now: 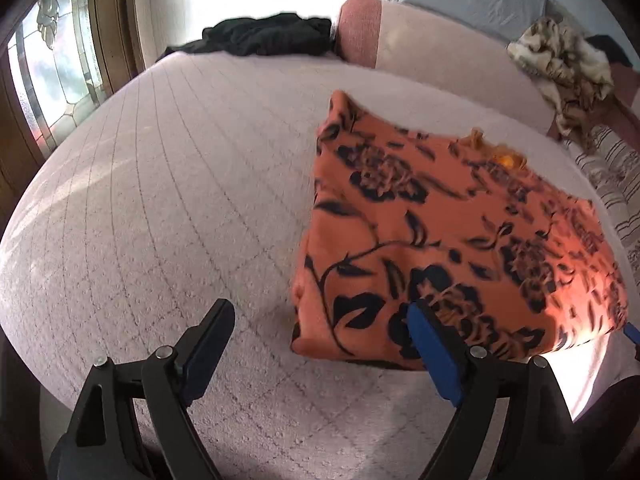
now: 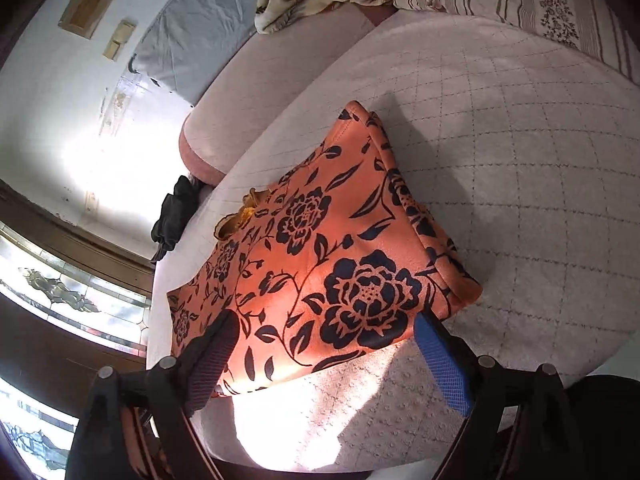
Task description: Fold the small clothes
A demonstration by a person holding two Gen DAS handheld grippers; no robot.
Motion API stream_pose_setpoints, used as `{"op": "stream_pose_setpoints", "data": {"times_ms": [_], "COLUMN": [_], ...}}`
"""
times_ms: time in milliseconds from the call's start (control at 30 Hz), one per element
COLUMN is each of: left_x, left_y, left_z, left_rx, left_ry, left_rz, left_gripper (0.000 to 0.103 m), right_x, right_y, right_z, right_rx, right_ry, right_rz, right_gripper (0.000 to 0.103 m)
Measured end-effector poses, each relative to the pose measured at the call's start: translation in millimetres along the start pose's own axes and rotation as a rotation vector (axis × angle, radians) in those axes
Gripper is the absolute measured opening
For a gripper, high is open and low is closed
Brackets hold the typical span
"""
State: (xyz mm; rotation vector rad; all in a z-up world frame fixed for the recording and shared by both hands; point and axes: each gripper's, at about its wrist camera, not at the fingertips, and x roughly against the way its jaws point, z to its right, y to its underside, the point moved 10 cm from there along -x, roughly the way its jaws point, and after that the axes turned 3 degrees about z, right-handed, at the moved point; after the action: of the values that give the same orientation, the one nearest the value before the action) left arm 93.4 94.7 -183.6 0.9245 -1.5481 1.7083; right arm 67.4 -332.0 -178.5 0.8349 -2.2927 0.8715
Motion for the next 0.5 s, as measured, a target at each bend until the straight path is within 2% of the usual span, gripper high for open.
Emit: {"op": "stream_pose_setpoints", "data": {"times_ms": [67,133,233,333,433,500], "left_x": [8,26,50,59,56,52], "left_y": [-2,-12,-29,-43,-50,-52], "left_z": [-4,-6,-3,12,31,39], "left_rx": [0.020,0.029,0.022,0.015,-0.011,-0.030], "left_ry": [0.009,-0.002,0.000,0.042,0.078,0.084], "left_rz": [0.048,0.114,0.207,0.239,0.241,0.231], "left_gripper": [0.089,0.089,0.089,0.089,0.089,0.089], "right_x": [-9,-3,15,19,7,-2], "right_y": [5,3,-2,4,20,27], "right_z": [27,27,10,0,0,-11], "right_rx": [-0.088,-0.114,-0.048,-0.071,-0.142,-0.144], "right_ry": [0.094,0.056,0.034,-0.006,-0.040,-0.072], "right_rz": [-0.036,-0.020,0.028,0.021,-0.026,-0.052], "right_gripper": [0.091,0.091,0.091,0.091,0.091,0.091]}}
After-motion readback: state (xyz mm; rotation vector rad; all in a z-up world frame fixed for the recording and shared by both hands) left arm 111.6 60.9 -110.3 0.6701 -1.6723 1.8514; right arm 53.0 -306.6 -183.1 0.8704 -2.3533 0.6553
